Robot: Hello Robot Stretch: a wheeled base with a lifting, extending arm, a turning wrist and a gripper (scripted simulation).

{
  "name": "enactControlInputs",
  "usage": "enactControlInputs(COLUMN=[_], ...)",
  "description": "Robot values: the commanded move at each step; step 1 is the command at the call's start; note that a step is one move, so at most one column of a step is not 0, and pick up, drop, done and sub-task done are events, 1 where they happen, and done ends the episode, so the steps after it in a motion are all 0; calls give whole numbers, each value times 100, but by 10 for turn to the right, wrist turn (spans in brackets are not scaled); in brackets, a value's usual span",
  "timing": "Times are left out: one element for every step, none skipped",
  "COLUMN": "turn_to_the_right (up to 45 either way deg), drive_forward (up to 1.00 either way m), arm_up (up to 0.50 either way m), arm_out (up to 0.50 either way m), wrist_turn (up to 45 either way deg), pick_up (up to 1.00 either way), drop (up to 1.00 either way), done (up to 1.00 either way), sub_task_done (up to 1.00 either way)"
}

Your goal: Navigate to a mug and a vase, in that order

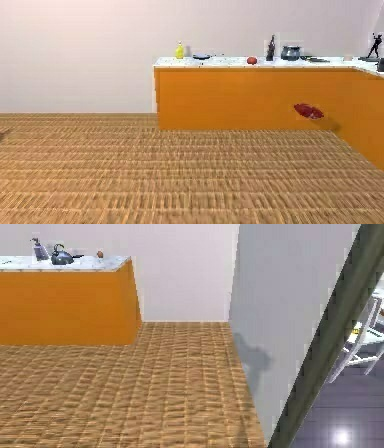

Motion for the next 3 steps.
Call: enactControlInputs(turn_to_the_right=[360, 0, 0], drive_forward=[0, 100, 100], arm_up=[0, 0, 0], arm_out=[0, 0, 0], wrist_turn=[0, 0, 0], pick_up=[0, 0, 0], drop=[0, 0, 0], done=[0, 0, 0], sub_task_done=[0, 0, 0])
